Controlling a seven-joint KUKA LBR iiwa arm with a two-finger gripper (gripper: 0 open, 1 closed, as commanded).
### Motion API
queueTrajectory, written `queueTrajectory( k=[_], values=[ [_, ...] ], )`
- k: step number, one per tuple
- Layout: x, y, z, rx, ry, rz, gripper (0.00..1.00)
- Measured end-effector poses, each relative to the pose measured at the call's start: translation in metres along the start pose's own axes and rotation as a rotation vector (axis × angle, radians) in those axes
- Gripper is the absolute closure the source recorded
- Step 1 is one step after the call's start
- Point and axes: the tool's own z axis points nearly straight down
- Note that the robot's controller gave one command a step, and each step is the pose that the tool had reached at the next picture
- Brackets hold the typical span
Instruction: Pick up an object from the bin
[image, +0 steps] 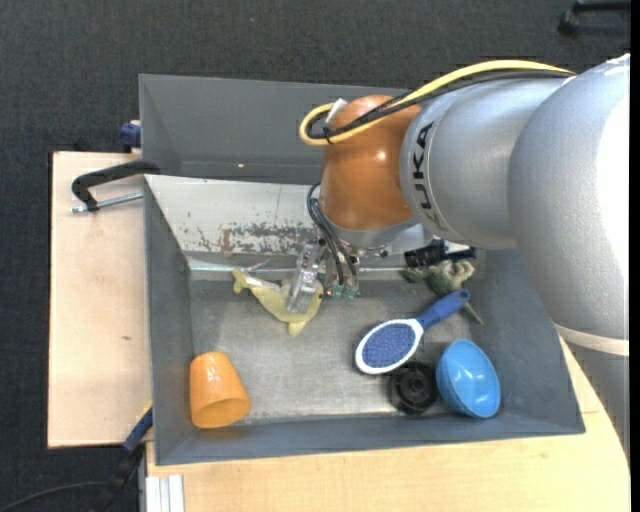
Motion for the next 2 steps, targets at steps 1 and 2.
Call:
queueTrajectory(
  k=[1, 2],
  values=[
    [0.0001, 0.0001, 0.0000, 0.000, 0.000, 0.000, 0.00],
    [0.0000, 0.0000, 0.0000, 0.000, 0.000, 0.000, 1.00]
  ],
)
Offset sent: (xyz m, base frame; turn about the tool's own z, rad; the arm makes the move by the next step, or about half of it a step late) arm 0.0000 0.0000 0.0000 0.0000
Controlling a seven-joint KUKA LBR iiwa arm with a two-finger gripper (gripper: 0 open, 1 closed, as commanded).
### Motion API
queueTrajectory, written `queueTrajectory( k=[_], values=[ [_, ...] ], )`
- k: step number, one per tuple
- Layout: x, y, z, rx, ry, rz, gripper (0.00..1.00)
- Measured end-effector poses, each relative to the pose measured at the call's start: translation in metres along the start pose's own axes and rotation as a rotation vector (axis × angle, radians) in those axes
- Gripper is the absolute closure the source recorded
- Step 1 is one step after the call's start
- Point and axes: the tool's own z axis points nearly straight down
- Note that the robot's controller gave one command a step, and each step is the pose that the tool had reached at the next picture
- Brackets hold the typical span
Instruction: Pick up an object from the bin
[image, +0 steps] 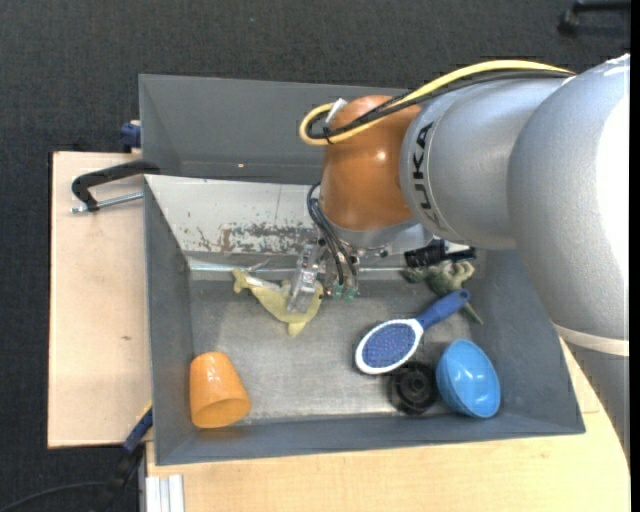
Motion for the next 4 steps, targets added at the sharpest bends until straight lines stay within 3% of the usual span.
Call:
queueTrajectory(
  k=[1, 2, 3, 4],
  values=[
    [0.000, 0.000, 0.000, 0.000, 0.000, 0.000, 0.00],
    [-0.005, 0.029, 0.036, -0.001, -0.002, 0.032, 0.00],
    [-0.005, 0.028, 0.034, -0.001, -0.003, 0.034, 1.00],
    [0.014, 0.053, 0.059, 0.001, -0.002, 0.008, 1.00]
  ],
)
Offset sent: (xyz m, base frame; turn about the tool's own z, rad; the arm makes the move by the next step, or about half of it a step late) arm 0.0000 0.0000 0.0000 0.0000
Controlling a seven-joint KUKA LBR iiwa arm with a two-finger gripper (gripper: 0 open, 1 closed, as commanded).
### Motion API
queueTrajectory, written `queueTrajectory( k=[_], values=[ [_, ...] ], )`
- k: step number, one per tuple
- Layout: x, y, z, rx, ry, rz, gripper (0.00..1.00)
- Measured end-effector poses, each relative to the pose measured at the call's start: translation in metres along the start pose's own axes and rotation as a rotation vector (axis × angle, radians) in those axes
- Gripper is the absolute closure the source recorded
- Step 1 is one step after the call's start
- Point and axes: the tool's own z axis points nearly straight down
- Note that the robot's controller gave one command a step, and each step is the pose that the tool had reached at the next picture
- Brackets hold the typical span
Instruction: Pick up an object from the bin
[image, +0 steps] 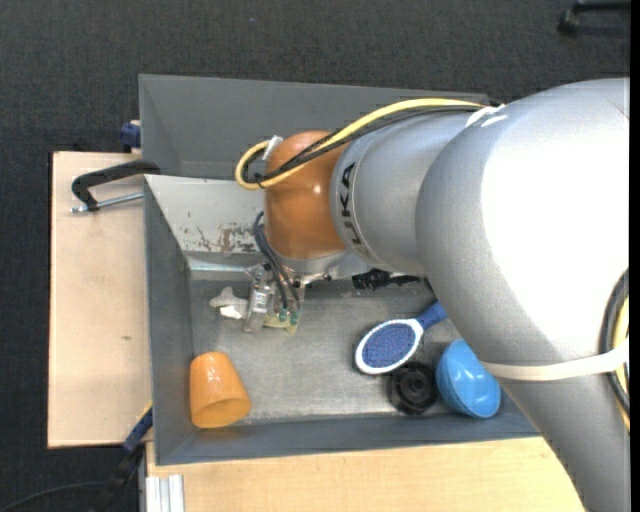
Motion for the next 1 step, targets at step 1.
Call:
queueTrajectory(
  k=[1],
  values=[
    [-0.0022, 0.0044, -0.1420, -0.008, -0.012, -0.022, 1.00]
  ],
)
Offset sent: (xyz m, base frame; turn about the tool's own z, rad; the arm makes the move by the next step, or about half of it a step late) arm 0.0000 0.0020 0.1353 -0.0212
